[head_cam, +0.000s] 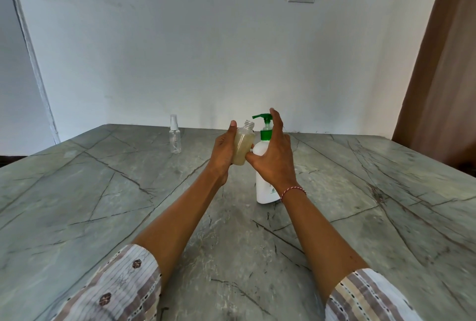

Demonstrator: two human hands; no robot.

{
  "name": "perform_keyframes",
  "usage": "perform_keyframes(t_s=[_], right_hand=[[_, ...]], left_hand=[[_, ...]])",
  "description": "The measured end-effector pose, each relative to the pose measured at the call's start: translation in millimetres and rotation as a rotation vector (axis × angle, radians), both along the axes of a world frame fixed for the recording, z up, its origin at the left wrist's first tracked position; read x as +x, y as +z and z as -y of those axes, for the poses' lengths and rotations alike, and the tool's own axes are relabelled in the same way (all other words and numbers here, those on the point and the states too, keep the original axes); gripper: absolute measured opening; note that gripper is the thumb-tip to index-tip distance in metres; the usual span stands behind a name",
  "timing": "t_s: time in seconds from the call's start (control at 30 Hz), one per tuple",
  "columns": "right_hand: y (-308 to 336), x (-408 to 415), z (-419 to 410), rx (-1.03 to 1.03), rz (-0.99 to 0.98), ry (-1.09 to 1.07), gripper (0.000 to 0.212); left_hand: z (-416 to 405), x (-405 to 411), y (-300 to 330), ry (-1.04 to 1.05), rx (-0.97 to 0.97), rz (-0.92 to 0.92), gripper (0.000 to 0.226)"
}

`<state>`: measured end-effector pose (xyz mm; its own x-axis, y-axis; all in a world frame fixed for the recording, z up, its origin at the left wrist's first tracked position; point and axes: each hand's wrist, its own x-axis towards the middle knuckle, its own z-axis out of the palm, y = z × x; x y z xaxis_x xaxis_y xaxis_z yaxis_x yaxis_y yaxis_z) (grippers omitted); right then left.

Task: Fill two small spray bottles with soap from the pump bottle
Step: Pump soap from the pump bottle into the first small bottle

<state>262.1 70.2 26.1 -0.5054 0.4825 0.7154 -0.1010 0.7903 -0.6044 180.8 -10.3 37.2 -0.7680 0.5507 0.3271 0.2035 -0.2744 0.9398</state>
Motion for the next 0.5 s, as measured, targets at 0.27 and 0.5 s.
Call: perform_keyframes(t_s=[0.27, 0.5], right_hand=[[3.4, -2.0, 2.9, 0.029, -0.001, -0.019, 0.094], [1.4, -3.4, 2.4, 0.017, -0.022, -0.046, 0.089]], left_hand=[[1.2, -2.6, -1.6, -0.001, 0.031, 0.005, 0.039], [0.9, -2.8, -1.1, -0.012, 0.018, -0.012, 0.043]])
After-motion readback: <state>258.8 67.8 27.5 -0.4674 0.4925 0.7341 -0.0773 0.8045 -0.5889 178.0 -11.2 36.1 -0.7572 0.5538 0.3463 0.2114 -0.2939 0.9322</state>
